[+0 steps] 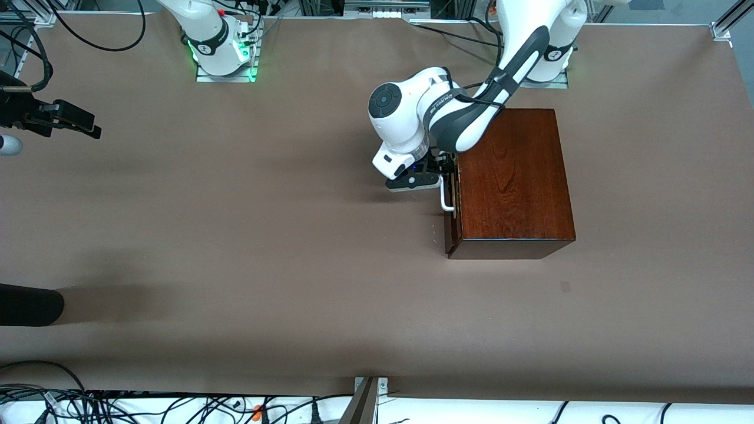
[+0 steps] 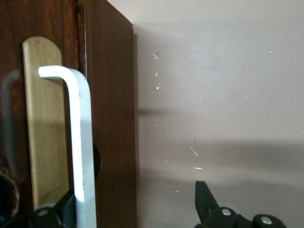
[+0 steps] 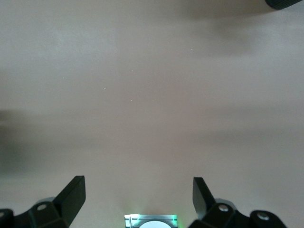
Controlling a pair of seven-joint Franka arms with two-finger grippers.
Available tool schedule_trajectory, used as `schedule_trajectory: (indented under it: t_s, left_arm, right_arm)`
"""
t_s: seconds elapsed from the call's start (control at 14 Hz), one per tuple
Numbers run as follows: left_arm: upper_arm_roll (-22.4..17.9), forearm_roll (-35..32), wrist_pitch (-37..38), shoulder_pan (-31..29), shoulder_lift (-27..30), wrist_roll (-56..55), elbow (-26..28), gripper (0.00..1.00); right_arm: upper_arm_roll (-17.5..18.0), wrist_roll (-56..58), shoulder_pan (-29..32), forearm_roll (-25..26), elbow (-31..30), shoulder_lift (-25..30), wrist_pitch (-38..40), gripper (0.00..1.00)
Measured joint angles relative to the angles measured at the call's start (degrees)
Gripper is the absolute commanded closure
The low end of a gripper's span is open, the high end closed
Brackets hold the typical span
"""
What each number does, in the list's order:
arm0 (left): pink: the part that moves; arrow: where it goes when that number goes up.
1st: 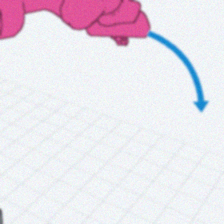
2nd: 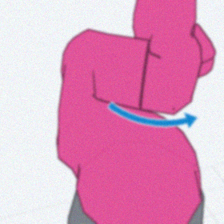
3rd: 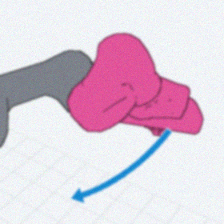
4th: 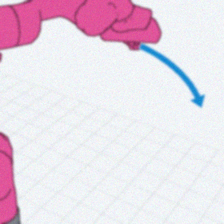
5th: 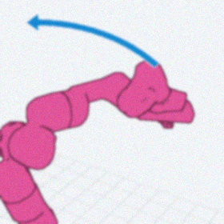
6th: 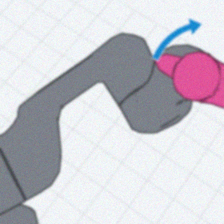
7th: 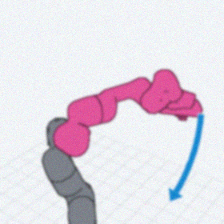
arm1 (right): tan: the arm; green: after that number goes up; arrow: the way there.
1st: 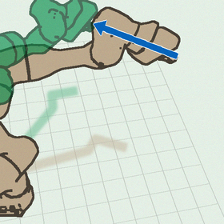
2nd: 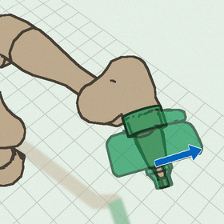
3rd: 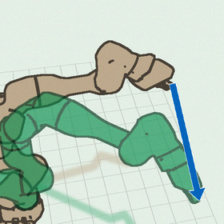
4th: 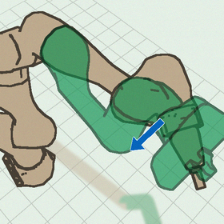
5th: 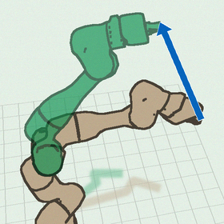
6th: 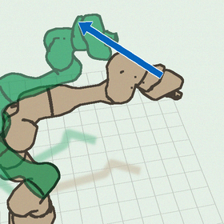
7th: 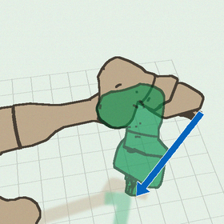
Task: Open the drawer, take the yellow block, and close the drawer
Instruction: 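Pull the drawer out of the box with the left gripper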
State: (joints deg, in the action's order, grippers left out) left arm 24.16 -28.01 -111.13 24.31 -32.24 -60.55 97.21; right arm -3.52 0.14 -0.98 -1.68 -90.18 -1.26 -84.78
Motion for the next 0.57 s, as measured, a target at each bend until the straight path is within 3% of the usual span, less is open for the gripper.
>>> schedule_trajectory:
  t_s: [0.57]
  left_arm:
    - [0.4,0.7,-0.1,4.5,-5.5,-1.8,-9.2,0.00]
  right_arm:
    - [0.0,0.0,0.0,0.0,0.0,0.0,0.0,0.00]
